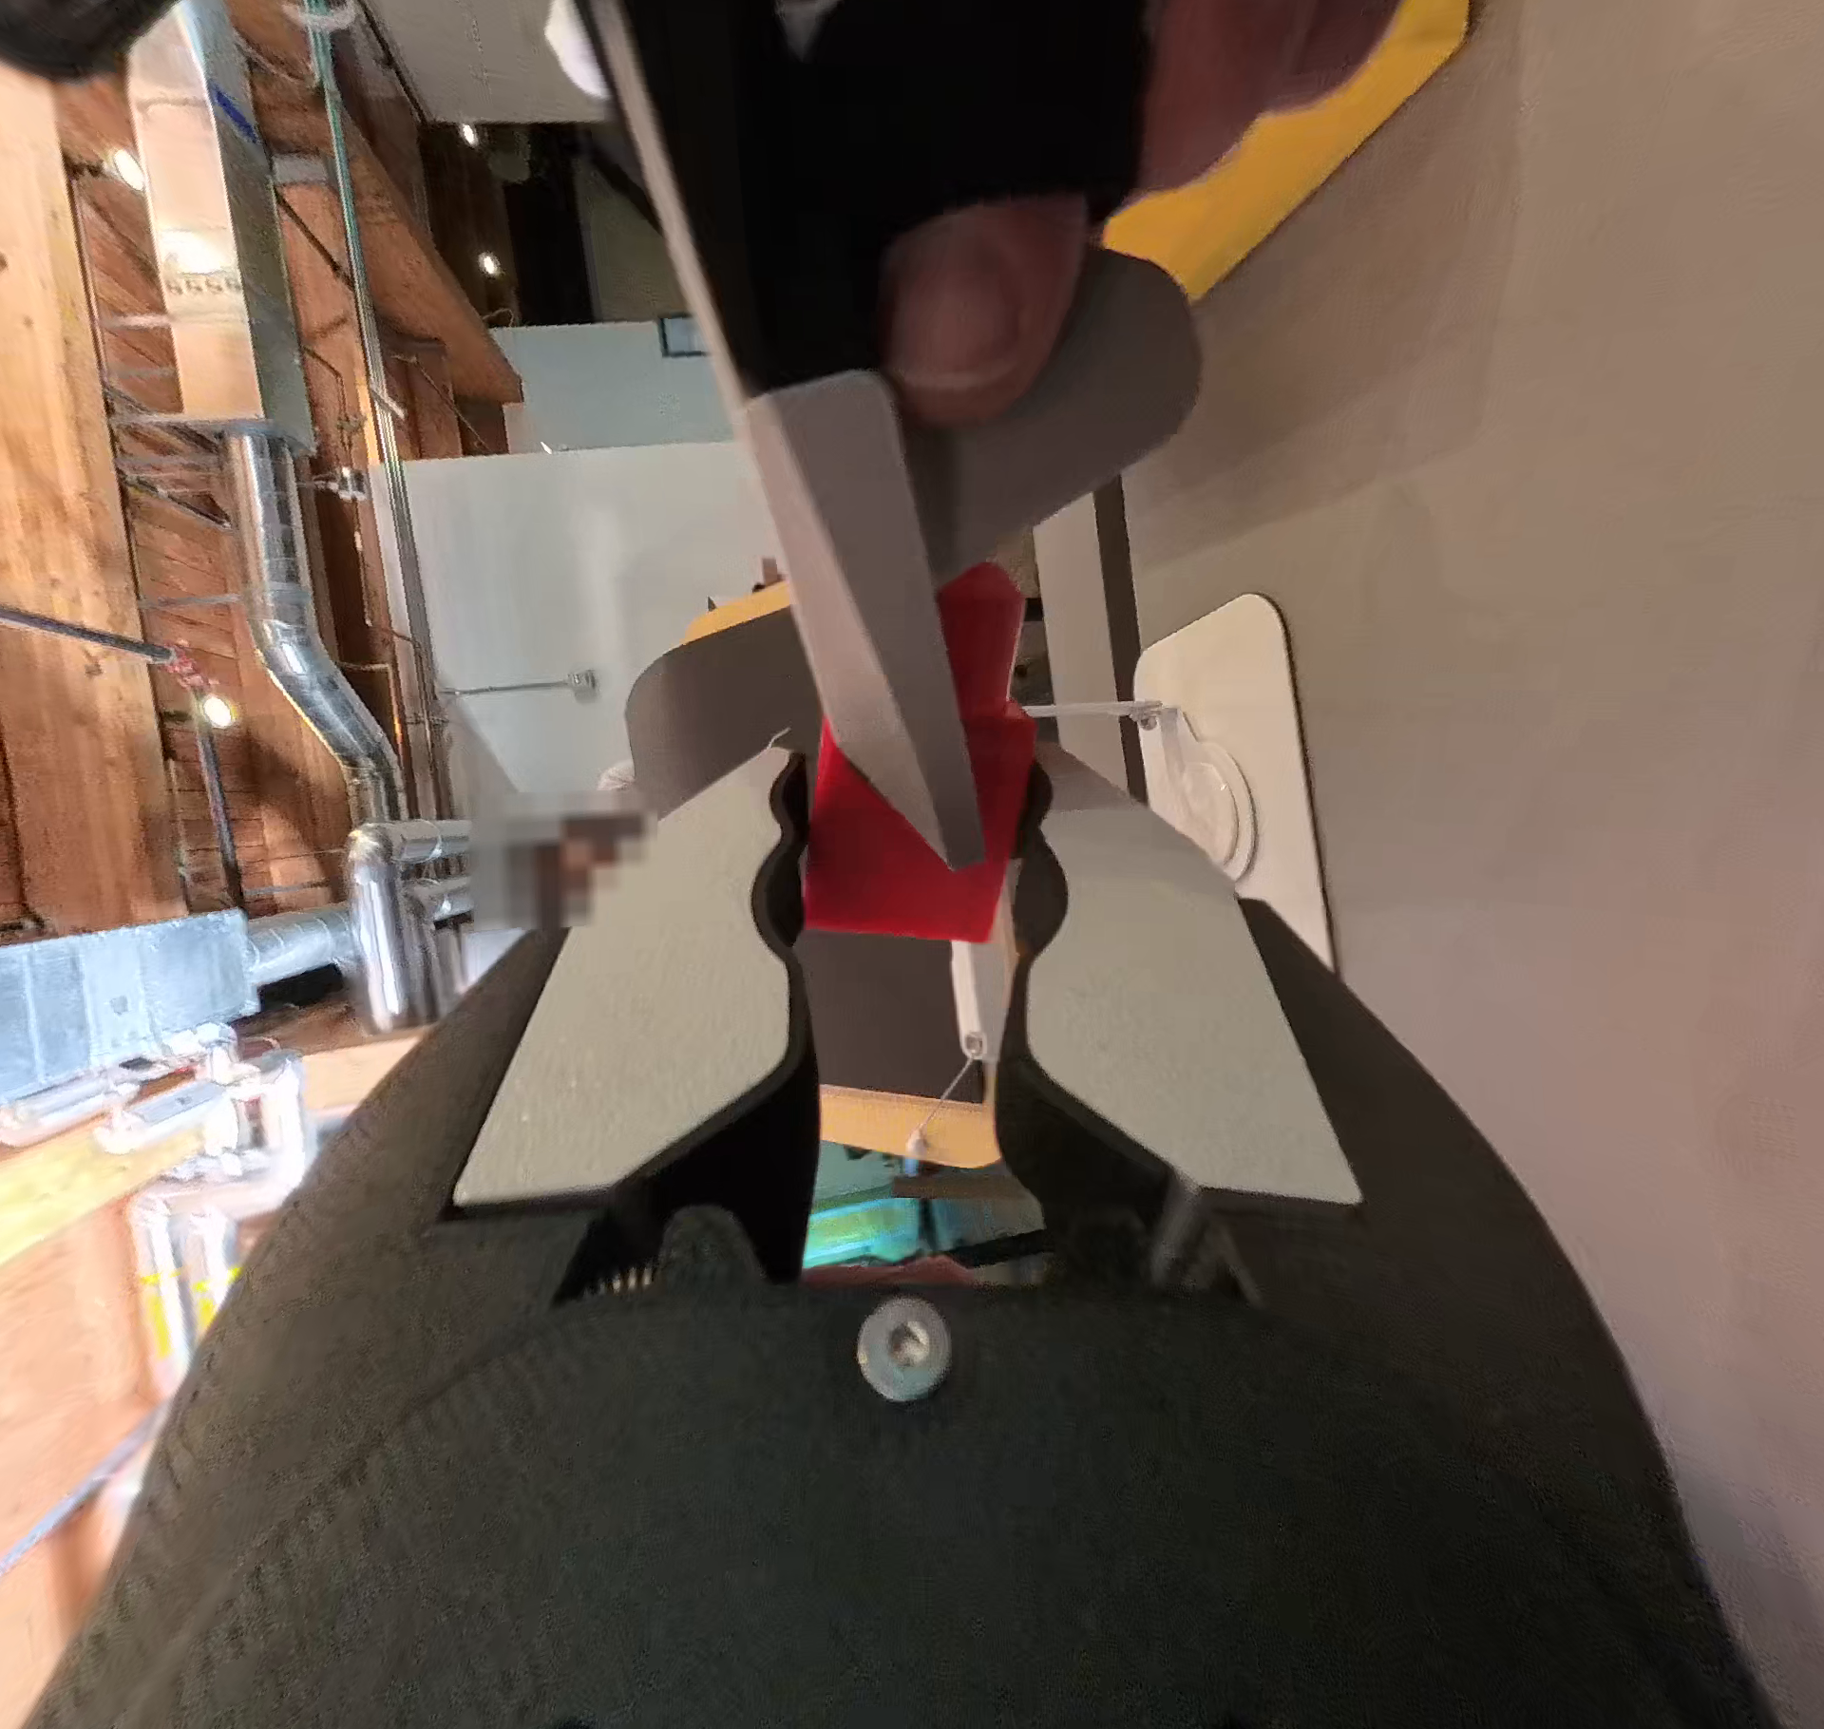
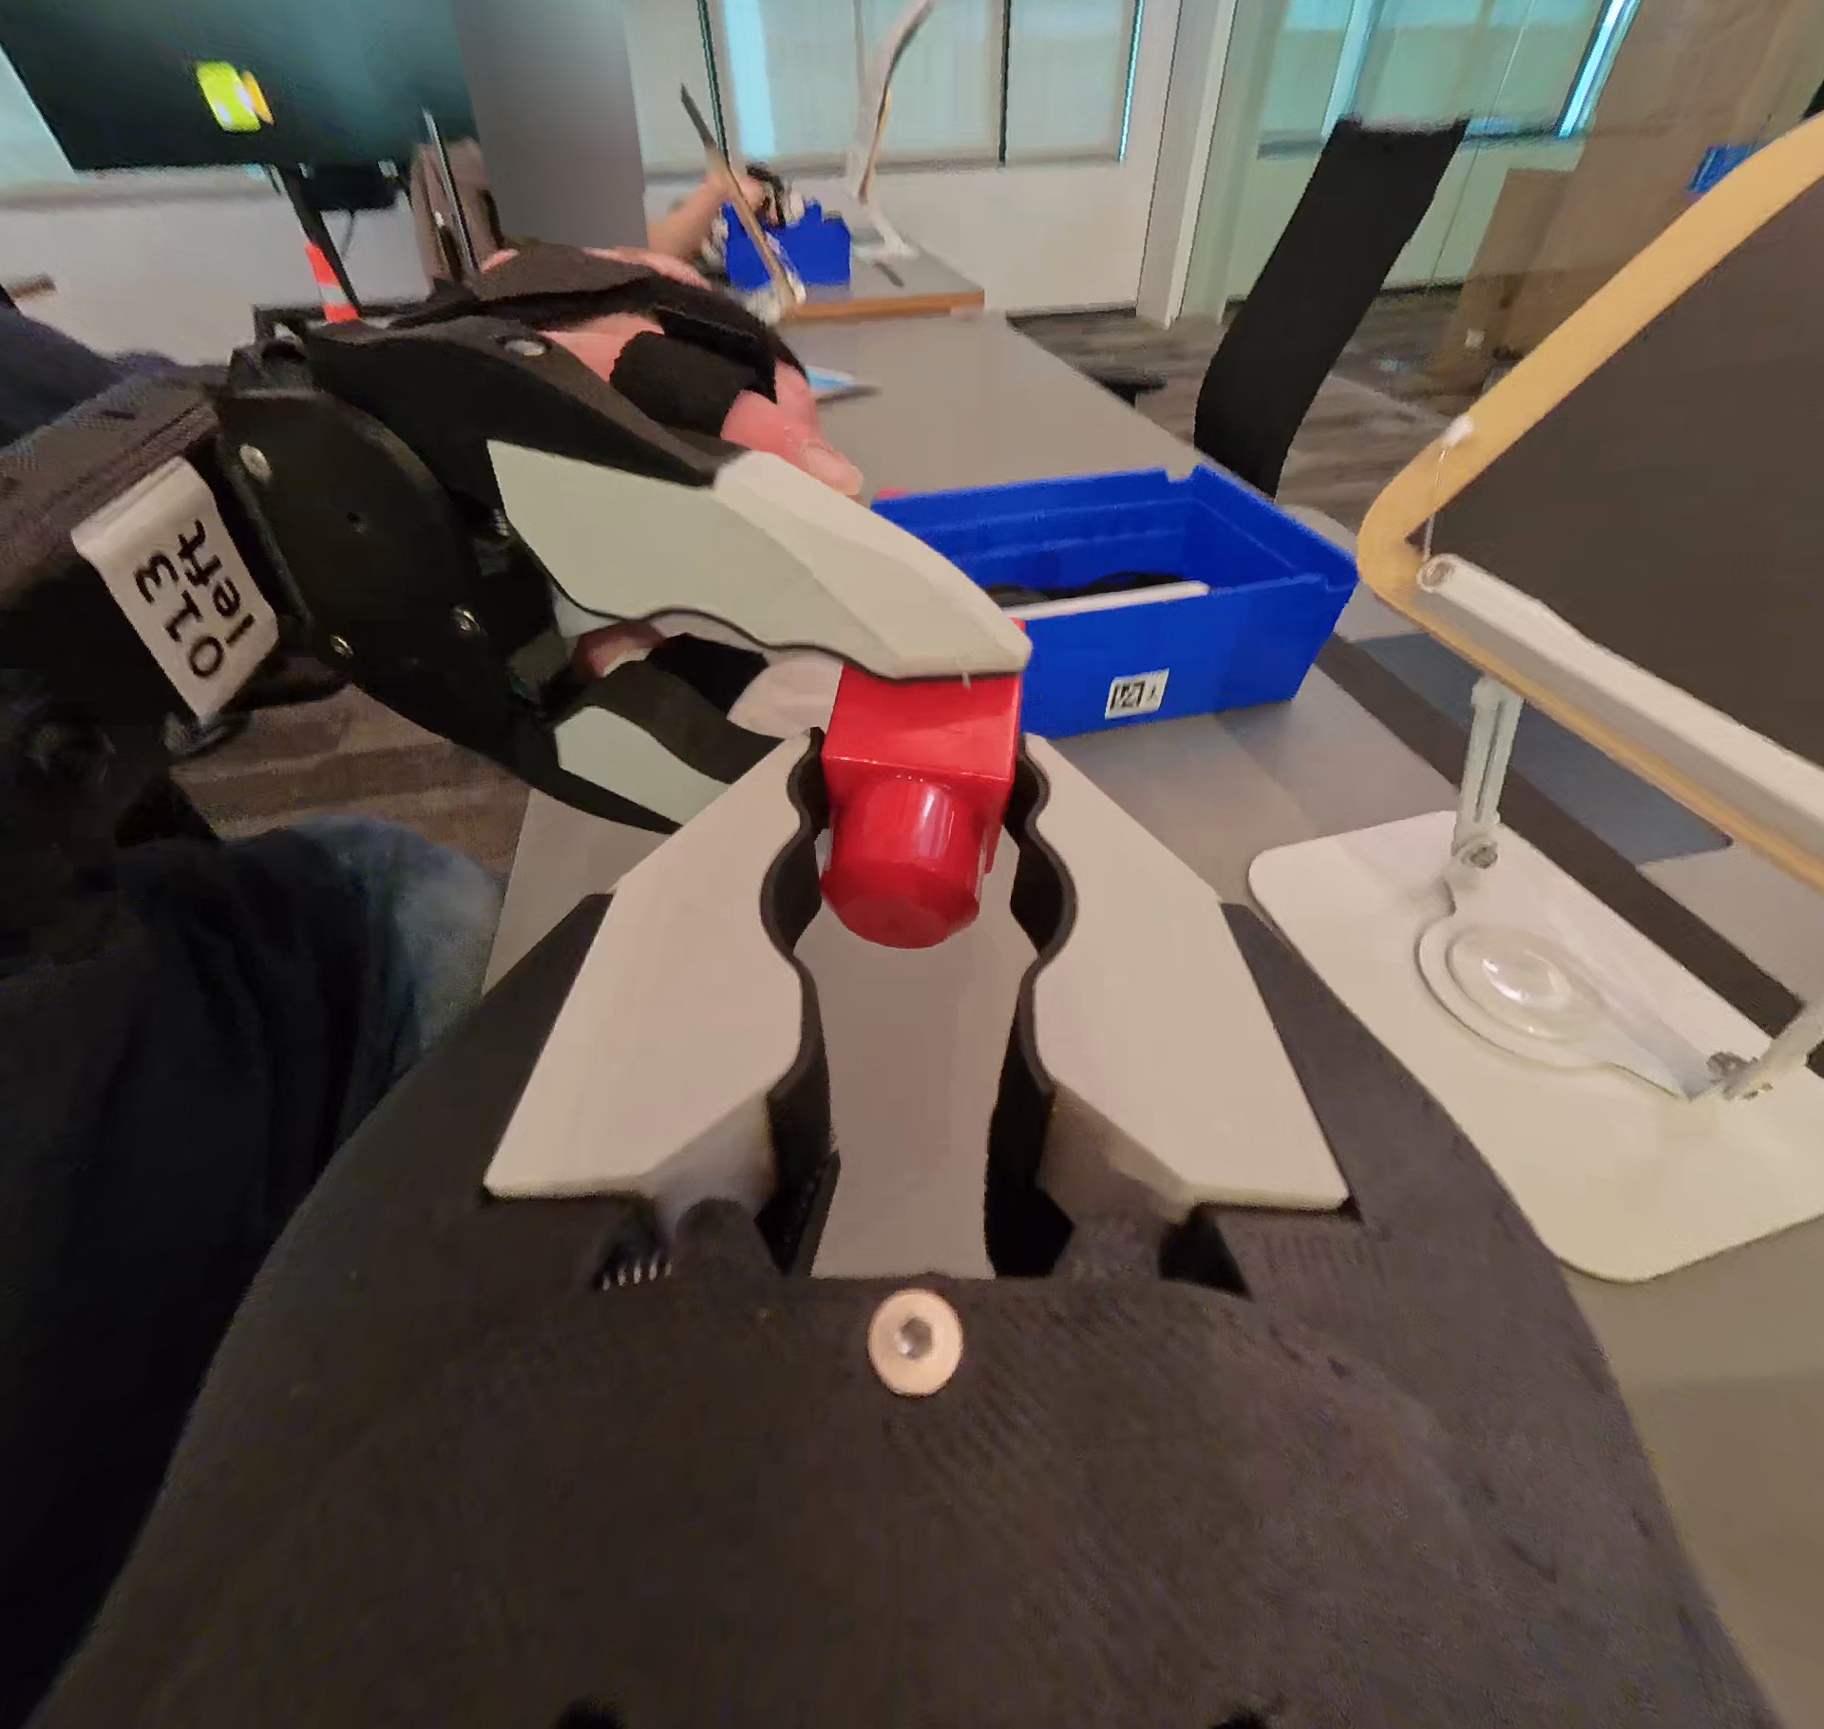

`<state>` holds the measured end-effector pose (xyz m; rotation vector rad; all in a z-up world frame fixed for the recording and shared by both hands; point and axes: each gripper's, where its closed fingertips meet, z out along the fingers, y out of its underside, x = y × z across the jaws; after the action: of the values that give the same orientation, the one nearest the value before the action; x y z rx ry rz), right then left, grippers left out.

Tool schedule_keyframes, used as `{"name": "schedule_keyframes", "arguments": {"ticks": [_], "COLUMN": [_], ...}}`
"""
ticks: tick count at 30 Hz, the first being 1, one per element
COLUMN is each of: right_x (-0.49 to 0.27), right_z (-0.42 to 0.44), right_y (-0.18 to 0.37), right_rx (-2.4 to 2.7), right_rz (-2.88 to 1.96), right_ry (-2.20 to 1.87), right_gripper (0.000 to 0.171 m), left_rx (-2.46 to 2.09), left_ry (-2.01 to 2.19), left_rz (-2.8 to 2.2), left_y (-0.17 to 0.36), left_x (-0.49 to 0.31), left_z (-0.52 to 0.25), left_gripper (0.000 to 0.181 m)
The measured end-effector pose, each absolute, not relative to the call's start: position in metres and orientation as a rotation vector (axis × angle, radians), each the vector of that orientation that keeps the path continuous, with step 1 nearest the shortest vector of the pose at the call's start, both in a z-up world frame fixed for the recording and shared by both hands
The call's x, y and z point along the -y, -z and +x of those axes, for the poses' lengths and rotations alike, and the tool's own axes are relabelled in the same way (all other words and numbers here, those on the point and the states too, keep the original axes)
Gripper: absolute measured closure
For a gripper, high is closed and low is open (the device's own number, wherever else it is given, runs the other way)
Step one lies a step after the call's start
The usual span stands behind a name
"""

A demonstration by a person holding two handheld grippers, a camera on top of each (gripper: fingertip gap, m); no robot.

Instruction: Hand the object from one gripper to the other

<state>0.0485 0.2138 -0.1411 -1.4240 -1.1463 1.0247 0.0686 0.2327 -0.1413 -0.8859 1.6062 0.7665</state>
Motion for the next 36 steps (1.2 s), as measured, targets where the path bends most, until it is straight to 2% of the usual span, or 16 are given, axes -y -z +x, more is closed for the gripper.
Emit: {"name": "schedule_keyframes", "arguments": {"ticks": [5,7,10,13,16,23,28,29,31,36], "right_x": [-0.219,-0.218,-0.216,-0.209,-0.201,-0.192,-0.193,-0.195,-0.203,-0.21], "right_z": [0.068,0.074,0.076,0.071,0.063,0.055,0.053,0.052,0.051,0.064], "right_y": [0.108,0.099,0.094,0.093,0.097,0.109,0.116,0.118,0.127,0.131], "right_rx": [0.863,0.757,0.638,0.575,0.549,0.509,0.532,0.562,0.628,0.851], "right_rz": [-1.218,-1.122,-1.019,-0.951,-0.92,-0.921,-0.968,-0.997,-1.099,-1.233], "right_ry": [-1.324,-1.463,-1.618,-1.721,-1.803,-1.967,-1.96,-1.915,-1.746,-1.264], "right_gripper": [0.138,0.138,0.138,0.138,0.138,0.137,0.137,0.136,0.105,0.112], "left_rx": [-1.371,-1.255,-1.12,-1.073,-1.054,-1.144,-1.205,-1.225,-1.281,-1.487], "left_ry": [-0.386,-0.201,-0.157,-0.17,-0.188,-0.344,-0.333,-0.337,-0.345,-0.404], "left_rz": [-1.088,-1.18,-1.194,-1.148,-1.091,-0.984,-1.002,-1.004,-1.043,-1.155], "left_y": [0.119,0.119,0.119,0.118,0.113,0.123,0.13,0.131,0.134,0.144], "left_x": [-0.223,-0.217,-0.215,-0.214,-0.213,-0.215,-0.215,-0.216,-0.218,-0.224], "left_z": [0.052,0.05,0.054,0.066,0.077,0.083,0.082,0.081,0.078,0.063], "left_gripper": [0.129,0.115,0.092,0.086,0.088,0.11,0.111,0.111,0.111,0.111]}}
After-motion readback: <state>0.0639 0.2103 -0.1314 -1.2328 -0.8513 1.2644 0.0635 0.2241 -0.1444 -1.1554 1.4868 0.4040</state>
